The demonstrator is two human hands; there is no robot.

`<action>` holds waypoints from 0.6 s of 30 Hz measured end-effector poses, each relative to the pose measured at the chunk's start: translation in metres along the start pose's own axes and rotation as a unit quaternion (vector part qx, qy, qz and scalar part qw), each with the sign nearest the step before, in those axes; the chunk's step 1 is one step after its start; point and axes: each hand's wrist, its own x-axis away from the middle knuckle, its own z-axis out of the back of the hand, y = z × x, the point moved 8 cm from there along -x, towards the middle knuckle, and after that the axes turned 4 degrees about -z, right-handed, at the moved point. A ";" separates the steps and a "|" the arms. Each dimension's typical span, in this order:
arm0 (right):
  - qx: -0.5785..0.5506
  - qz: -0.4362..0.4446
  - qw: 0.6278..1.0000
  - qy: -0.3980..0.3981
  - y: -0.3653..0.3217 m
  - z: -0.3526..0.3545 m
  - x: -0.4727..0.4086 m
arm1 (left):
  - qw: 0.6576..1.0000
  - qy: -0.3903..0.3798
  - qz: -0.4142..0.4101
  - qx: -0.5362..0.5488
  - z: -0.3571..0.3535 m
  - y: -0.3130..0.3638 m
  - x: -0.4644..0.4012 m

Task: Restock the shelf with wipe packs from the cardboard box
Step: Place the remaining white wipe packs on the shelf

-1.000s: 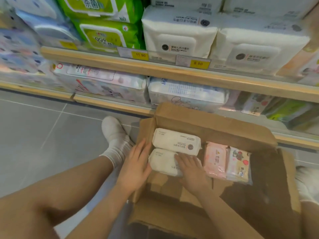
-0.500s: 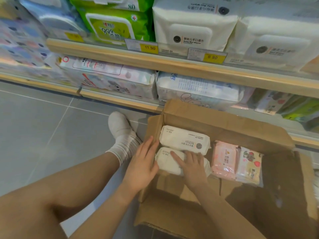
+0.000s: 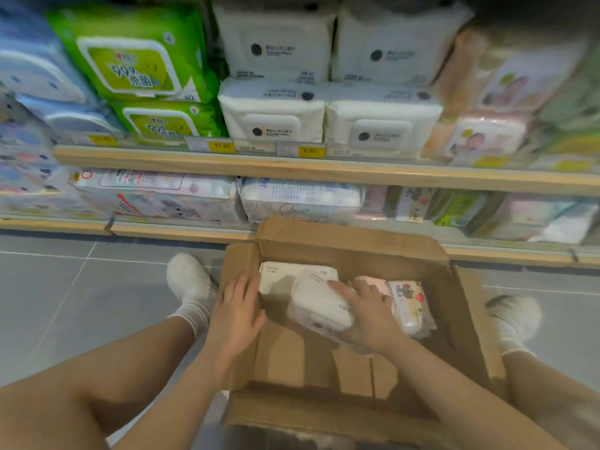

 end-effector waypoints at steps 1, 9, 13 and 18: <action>-0.011 -0.008 1.000 0.011 0.006 0.015 0.005 | 1.000 0.002 -0.012 -0.015 0.006 0.009 -0.007; -0.017 -0.076 0.996 0.052 0.069 0.088 0.024 | 0.992 -0.053 -0.110 -0.021 -0.005 0.076 -0.070; -0.028 -0.106 0.992 0.070 0.104 0.102 0.024 | 0.985 -0.100 -0.133 -0.047 -0.037 0.087 -0.090; -0.033 -0.104 0.992 0.061 0.125 0.096 0.016 | 0.974 -0.168 -0.133 -0.078 -0.078 0.089 -0.103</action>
